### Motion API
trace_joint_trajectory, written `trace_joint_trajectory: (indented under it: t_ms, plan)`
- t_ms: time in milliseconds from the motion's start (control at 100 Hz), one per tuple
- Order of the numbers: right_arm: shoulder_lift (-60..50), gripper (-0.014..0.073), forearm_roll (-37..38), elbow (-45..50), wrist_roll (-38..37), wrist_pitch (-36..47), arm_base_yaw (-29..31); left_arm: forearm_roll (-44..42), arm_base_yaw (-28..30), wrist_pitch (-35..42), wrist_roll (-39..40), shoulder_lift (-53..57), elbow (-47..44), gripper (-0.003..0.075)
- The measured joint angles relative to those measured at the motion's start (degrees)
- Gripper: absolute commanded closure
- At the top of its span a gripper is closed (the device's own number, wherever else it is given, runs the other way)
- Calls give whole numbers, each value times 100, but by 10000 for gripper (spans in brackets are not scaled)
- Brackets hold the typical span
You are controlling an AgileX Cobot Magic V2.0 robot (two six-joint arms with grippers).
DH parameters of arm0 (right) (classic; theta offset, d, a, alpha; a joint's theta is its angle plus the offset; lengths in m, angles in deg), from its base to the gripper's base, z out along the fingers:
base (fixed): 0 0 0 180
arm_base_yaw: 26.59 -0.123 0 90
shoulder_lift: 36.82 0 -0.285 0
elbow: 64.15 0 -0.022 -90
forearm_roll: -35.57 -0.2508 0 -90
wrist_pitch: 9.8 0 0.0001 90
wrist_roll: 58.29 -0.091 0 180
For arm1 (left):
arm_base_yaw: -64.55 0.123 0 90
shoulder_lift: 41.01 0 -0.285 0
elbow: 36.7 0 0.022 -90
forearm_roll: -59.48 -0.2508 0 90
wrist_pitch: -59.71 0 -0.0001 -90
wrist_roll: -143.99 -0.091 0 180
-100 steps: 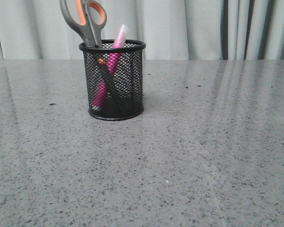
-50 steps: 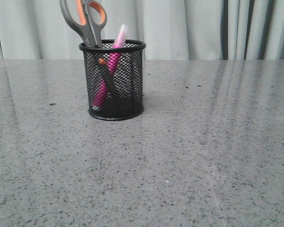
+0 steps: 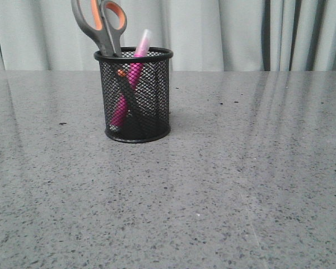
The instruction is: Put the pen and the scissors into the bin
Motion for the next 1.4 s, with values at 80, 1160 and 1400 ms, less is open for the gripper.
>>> trace_joint_trajectory:
  t_ms: [80,1160,1400]
  plan:
    - [0,648,0,0,0,0,0,-360,358,-302,242,5,-14,740]
    - [0,648,0,0,0,-3,0,-1005,1936,-1068,567,714,-476,740]
    - [0,648,0,0,0,-3,0,-1005,1936,-1106,567,714,-476,740]
